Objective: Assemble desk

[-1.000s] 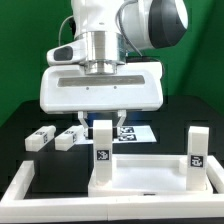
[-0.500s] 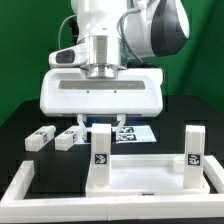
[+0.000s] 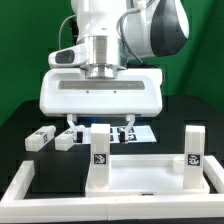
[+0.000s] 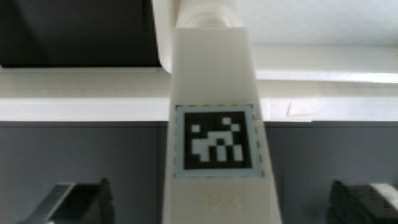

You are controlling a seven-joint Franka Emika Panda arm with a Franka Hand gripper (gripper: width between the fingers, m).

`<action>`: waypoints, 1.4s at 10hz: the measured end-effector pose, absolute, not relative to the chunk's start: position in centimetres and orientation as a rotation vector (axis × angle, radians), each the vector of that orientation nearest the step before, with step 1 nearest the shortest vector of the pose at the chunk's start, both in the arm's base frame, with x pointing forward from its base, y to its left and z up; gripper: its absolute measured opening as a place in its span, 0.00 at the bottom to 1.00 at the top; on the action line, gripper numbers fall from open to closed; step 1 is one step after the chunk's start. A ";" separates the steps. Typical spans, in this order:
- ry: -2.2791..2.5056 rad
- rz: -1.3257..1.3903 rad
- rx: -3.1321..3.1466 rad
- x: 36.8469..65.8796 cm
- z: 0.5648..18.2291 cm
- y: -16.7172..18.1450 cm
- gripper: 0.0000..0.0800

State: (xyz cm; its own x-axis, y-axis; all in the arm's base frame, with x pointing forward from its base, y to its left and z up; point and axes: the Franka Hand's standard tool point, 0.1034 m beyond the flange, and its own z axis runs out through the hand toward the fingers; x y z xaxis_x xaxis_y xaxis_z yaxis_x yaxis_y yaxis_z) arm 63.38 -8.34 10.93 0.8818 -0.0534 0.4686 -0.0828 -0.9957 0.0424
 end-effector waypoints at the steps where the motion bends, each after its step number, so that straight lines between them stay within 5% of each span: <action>1: -0.108 0.741 2.988 63.4 10.9 -8.3 0.80; 6: -0.128 0.704 3.019 63.3 10.8 -8.1 0.81; 8: -0.144 0.608 3.090 64.7 12.4 -7.8 0.81; 12: -0.162 0.140 3.194 63.9 11.0 -9.4 0.81; 14: -0.194 0.130 3.189 64.2 11.1 -9.1 0.81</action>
Offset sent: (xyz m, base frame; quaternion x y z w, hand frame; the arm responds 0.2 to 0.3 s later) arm 0.0000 0.0000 0.0000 0.0000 0.0000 0.0000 1.0000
